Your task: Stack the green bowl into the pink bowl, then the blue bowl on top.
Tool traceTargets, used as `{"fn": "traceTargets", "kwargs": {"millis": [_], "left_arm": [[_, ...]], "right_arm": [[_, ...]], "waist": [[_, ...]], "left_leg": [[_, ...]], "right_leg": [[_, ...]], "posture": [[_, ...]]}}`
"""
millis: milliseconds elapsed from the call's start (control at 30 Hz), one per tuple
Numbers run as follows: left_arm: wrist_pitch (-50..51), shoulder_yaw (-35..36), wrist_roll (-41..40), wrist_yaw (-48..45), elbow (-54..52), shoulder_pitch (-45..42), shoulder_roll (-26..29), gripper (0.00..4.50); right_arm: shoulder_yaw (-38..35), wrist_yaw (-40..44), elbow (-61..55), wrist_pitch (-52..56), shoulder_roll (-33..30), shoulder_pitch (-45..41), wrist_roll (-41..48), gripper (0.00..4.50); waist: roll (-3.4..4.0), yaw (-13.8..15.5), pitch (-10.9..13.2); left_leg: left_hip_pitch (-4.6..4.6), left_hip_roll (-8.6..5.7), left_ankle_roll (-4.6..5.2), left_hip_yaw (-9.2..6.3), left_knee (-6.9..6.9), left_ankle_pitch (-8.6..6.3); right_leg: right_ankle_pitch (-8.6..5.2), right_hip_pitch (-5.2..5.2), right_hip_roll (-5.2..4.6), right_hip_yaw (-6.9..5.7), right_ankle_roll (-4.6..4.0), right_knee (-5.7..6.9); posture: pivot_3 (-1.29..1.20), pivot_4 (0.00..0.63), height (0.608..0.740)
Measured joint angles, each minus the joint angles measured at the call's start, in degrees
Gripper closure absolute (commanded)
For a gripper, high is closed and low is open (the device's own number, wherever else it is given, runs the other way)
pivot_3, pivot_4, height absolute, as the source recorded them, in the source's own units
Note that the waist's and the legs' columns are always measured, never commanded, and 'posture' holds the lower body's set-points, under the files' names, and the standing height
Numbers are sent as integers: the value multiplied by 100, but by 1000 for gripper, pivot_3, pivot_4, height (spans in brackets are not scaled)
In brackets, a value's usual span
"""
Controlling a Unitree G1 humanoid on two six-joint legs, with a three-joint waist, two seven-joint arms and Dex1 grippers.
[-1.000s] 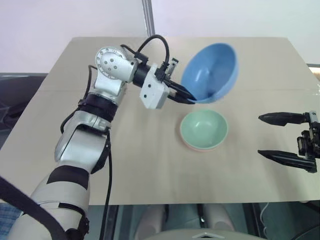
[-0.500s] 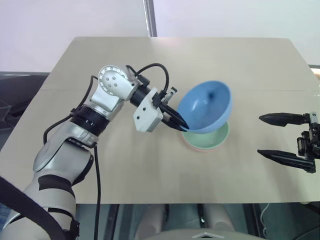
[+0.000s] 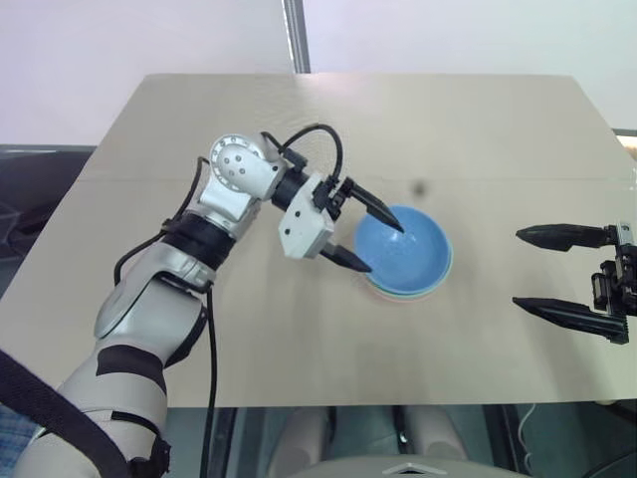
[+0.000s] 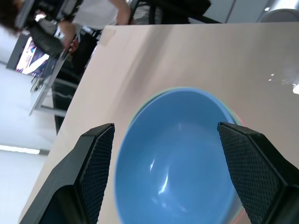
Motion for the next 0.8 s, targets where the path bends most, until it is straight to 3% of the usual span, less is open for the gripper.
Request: {"fn": "traceTargets", "kwargs": {"millis": [100, 200, 300, 467, 567, 700, 800], "left_arm": [[1598, 376, -243, 80, -161, 6, 373, 785], [3701, 1039, -447, 738, -393, 37, 730, 785], [5029, 1637, -443, 1153, -501, 590, 1158, 785], [6008, 2221, -446, 1253, -739, 1539, 1651, 785], [6254, 2875, -446, 1306, -1091, 2770, 2105, 785], [6077, 3564, -425, 1394, -1831, 4747, 2169, 785], [6124, 3918, -473, 1598, -2299, 5363, 2065, 785]], "right_arm": [[-11, 7, -1, 1, 0, 12, 1, 0], [-100, 39, 4, 2, -1, 84, -10, 0], [-236, 222, 171, 3, -40, 291, -91, 0], [-406, 433, 466, -9, -92, 411, -230, 0], [-391, 548, 677, -132, -89, 518, -405, 0], [-237, 576, 782, -408, 122, 532, -637, 0], [-98, 634, 894, -641, 250, 545, -824, 0]], "waist": [[0, -43, 0], [1, -33, 0], [3, -36, -1], [1, -27, -1], [6, -40, -2], [5, 33, -2], [3, 129, -1]], "left_leg": [[2, 1, 1, -1, -1, -1], [3, 1, 1, -6, 0, -1], [6, 1, -1, -5, -1, 0], [6, 4, -1, -7, -3, 1], [15, 25, -2, -7, -18, 0], [10, 34, -2, -9, -19, 0], [10, 34, -1, -8, -19, -2]], "right_leg": [[-1, -2, 5, 1, 1, 2], [-1, -1, 5, -3, 1, 3], [-1, -1, 4, 0, 0, 3], [0, -2, 3, 0, 0, 0], [0, -11, 1, 25, 0, -1], [0, -11, -10, 21, 0, -6], [0, -10, -12, 20, 0, -4]], "posture": [[0, 150, 740], [0, 150, 740], [0, 150, 740], [0, 150, 740], [0, 150, 740], [0, 150, 740], [0, 150, 740]]}}
